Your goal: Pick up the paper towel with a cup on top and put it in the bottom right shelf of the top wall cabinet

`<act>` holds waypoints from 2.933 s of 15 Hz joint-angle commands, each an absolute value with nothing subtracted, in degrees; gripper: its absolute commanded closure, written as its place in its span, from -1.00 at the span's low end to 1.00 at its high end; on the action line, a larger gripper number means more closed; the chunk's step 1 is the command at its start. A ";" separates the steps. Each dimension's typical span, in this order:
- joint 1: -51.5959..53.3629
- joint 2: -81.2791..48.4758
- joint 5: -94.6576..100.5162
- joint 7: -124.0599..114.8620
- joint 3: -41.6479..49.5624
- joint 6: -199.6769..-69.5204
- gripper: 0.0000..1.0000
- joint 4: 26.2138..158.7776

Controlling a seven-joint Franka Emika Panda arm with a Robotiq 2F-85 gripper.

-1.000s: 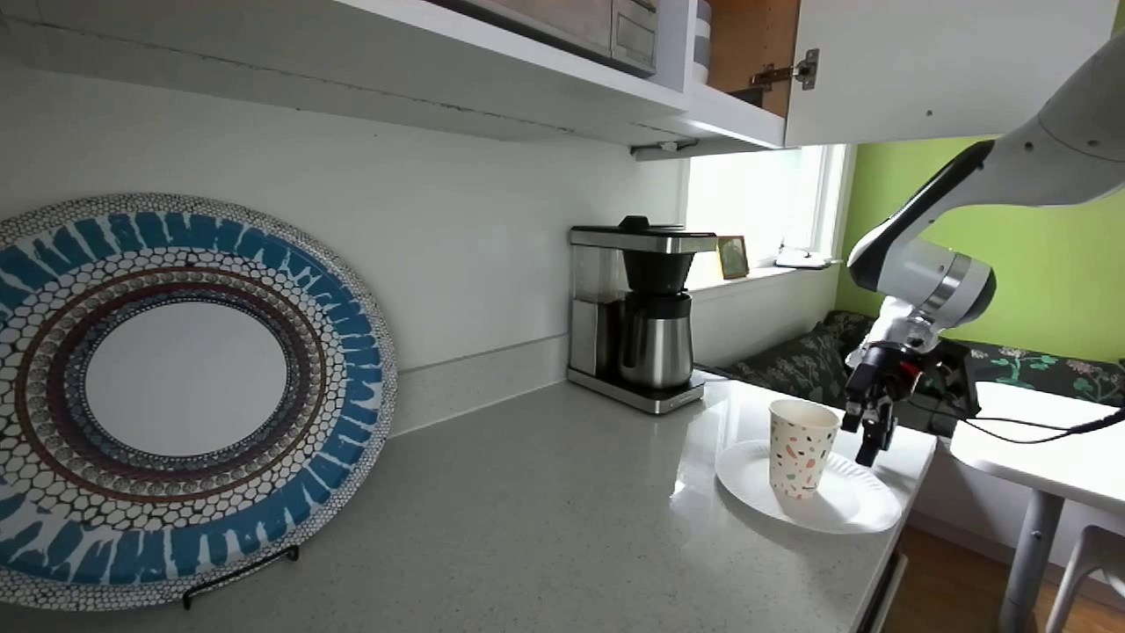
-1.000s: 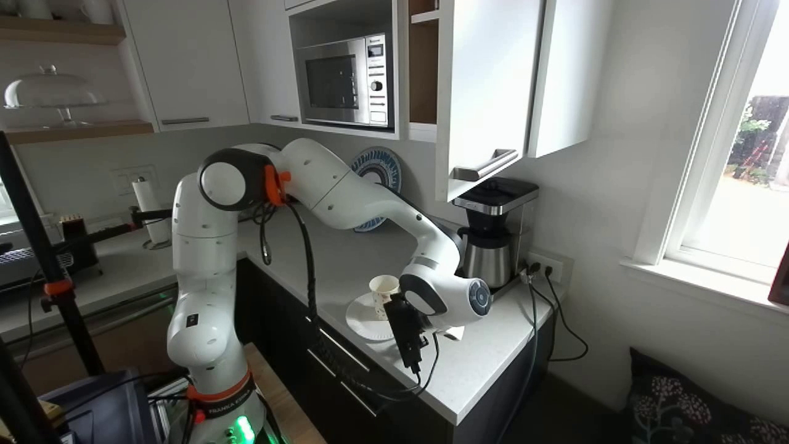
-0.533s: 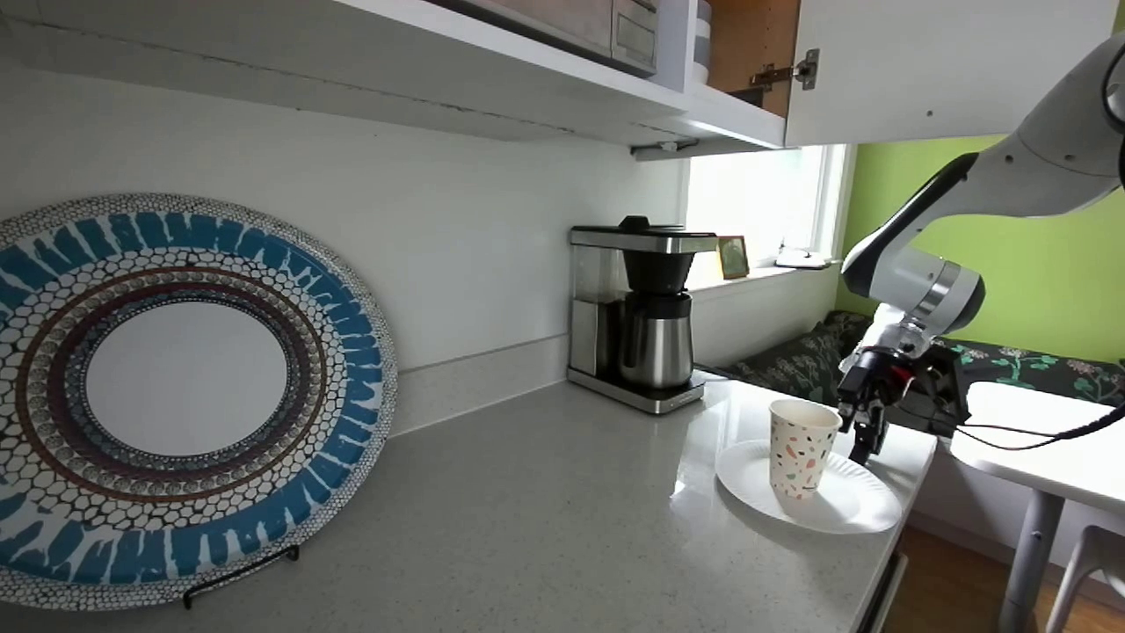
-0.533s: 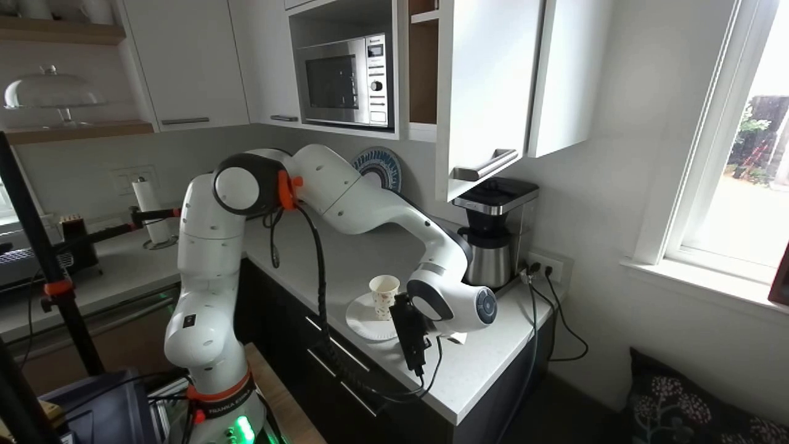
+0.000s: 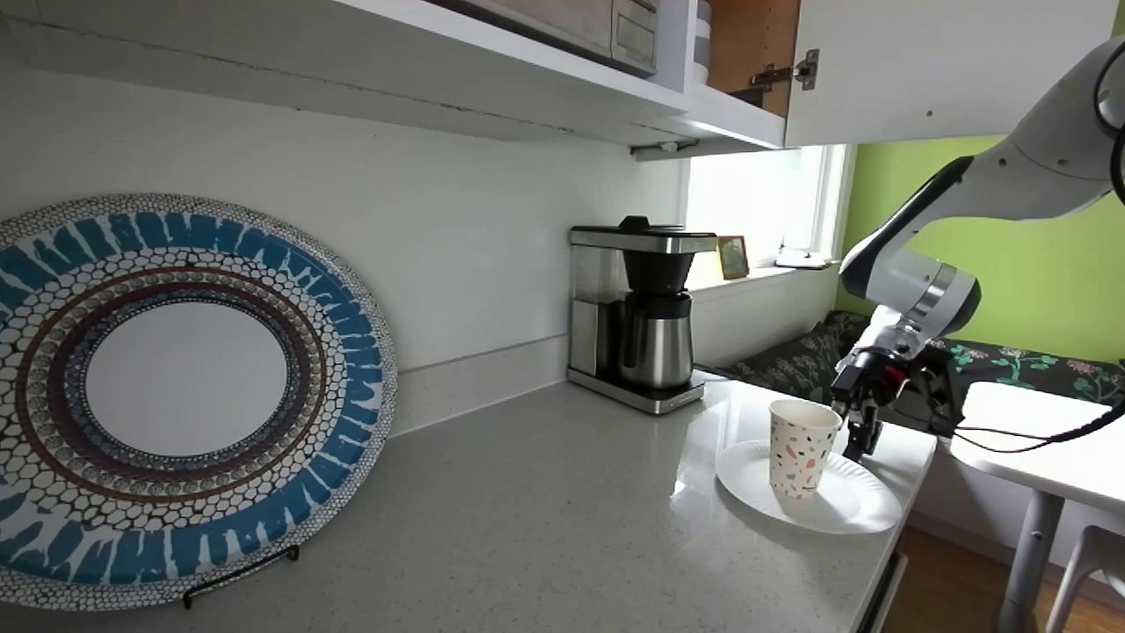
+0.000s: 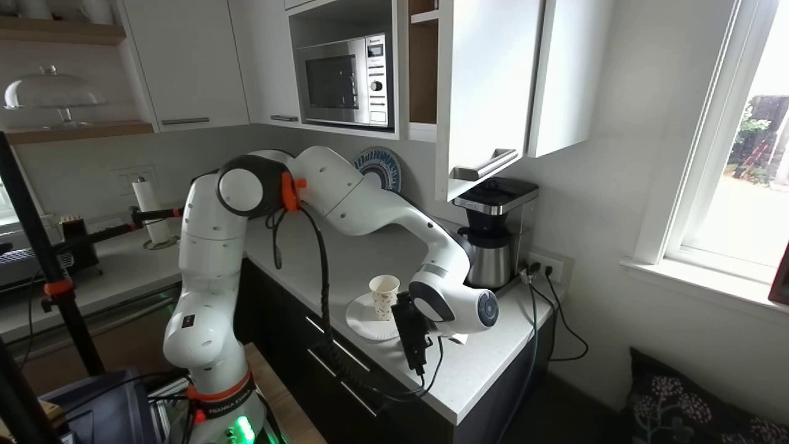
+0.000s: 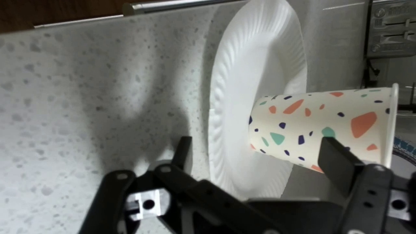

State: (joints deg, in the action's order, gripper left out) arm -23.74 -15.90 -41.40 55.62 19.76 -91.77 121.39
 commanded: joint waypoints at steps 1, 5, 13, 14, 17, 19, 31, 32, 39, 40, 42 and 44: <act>-24.66 -17.89 -42.90 55.71 18.53 -90.91 -1.00 120.44; -24.57 -18.18 -42.86 55.45 18.30 -91.08 -1.00 120.38; -24.41 -18.21 -42.66 55.42 17.81 -90.84 -0.97 120.32; -24.41 -18.26 -42.62 55.44 17.75 -90.81 -0.88 120.29; -24.50 -18.51 -42.56 55.56 17.61 -90.65 -0.51 120.24; -24.57 -18.76 -42.55 55.62 17.59 -90.41 -0.39 120.03; -25.02 -20.23 -42.62 55.40 17.54 -89.69 0.41 118.97; -25.08 -20.35 -42.62 55.39 17.55 -89.67 0.49 118.90; -25.43 -21.26 -42.37 55.26 17.54 -89.23 0.83 118.69; -25.48 -21.35 -42.36 55.27 17.53 -89.21 0.89 118.67; -25.63 -21.56 -42.41 55.31 17.53 -89.05 1.00 118.56; -25.91 -21.89 -42.54 55.54 17.51 -88.48 1.00 118.32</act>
